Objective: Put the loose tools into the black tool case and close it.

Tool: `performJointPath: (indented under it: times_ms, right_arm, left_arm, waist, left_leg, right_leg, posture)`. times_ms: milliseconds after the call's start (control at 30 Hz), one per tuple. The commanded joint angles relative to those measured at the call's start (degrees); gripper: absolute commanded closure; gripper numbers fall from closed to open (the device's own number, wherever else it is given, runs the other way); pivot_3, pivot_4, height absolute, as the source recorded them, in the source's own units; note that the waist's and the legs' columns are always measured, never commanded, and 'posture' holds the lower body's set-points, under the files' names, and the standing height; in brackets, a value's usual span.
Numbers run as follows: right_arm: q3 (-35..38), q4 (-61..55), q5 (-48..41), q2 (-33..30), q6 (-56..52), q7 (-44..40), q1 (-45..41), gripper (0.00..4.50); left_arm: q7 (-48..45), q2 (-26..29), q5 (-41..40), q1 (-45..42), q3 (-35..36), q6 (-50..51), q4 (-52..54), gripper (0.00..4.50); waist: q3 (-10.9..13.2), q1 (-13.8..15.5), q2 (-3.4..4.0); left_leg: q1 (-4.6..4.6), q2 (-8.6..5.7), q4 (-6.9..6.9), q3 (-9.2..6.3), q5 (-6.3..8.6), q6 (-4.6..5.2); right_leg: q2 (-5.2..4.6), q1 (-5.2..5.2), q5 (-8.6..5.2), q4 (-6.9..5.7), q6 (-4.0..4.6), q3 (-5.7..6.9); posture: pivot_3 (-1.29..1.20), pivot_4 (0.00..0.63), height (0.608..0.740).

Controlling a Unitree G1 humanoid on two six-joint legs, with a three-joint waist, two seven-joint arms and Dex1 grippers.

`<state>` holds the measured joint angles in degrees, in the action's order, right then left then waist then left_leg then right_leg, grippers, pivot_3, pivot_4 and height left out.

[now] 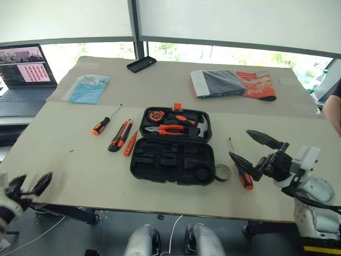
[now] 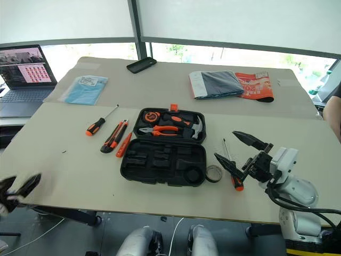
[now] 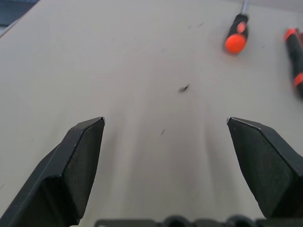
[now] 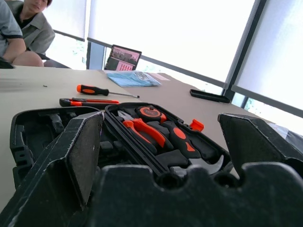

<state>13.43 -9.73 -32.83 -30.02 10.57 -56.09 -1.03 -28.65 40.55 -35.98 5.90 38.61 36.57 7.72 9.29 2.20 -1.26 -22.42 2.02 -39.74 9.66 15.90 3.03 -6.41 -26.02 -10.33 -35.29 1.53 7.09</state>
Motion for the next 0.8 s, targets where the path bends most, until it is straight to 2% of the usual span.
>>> performJointPath:
  times_ms: [33, 200, 433, 567, 667, 800]
  right_arm:
    - [-0.42, -2.27, -0.69, 0.54, -0.57, 0.76, -1.24, 0.0]
    - [-0.95, -2.82, -0.31, 0.95, -0.86, 1.33, -1.48, 0.0]
    - [0.66, -4.73, 0.3, 0.88, 0.04, 2.79, 1.77, 0.0]
    - [1.51, -6.29, -0.11, 0.57, -0.12, 3.49, 3.64, 0.0]
    - [2.34, -6.96, -0.49, 0.12, -0.15, 3.44, 4.6, 0.0]
    - [3.75, -6.56, -0.63, -0.48, 0.41, 2.85, 5.39, 0.0]
  left_arm:
    - [1.92, 3.71, 5.15, -13.62, -9.81, 2.07, -8.6, 0.06]
    - [1.23, 3.24, 15.37, -37.72, -23.27, -1.57, -32.82, 0.06]
    - [-4.09, -1.77, 25.14, -56.88, -32.93, -13.36, -59.69, 0.06]
    - [-3.73, -3.7, 29.18, -62.17, -35.36, -14.85, -69.76, 0.06]
    - [-2.68, -4.02, 30.99, -63.66, -35.8, -14.39, -73.22, 0.71]
    - [-2.41, -3.55, 31.48, -63.03, -34.92, -13.67, -73.84, 2.19]
  waist:
    - [-0.01, -0.1, 0.0]
    - [0.02, -0.24, -0.05]
    - [0.05, -1.74, -0.12]
    - [0.07, -2.21, -0.15]
    - [0.08, -2.55, -0.16]
    - [0.08, -2.45, -0.16]
  left_leg:
    - [-0.01, -0.03, 0.01, 0.01, -0.05, -0.07]
    - [0.0, -0.13, -0.01, 0.23, -0.16, -0.2]
    - [0.03, -0.14, -0.07, 0.4, -0.4, 0.25]
    - [0.04, -0.13, -0.09, 0.42, -0.41, 0.27]
    - [0.06, -0.11, -0.11, 0.41, -0.42, 0.29]
    - [0.11, -0.12, -0.12, 0.38, -0.42, 0.33]
  right_leg:
    - [0.01, 0.0, 0.01, -0.04, -0.01, -0.01]
    - [0.55, -0.09, -0.01, -0.37, 0.02, 0.09]
    - [0.66, -0.11, -0.01, -0.4, 0.01, 0.02]
    - [0.66, -0.14, -0.01, -0.43, 0.01, -0.03]
    - [0.65, -0.15, -0.01, -0.47, 0.01, -0.05]
    - [0.46, -0.13, -0.02, -0.55, 0.0, -0.05]
  posture:
    - [0.0, 0.15, 0.74]
    - [0.0, 0.15, 0.74]
    - [0.0, 0.15, 0.74]
    - [0.0, 0.15, 0.74]
    - [0.0, 0.15, 0.74]
    - [0.0, 0.15, 0.74]
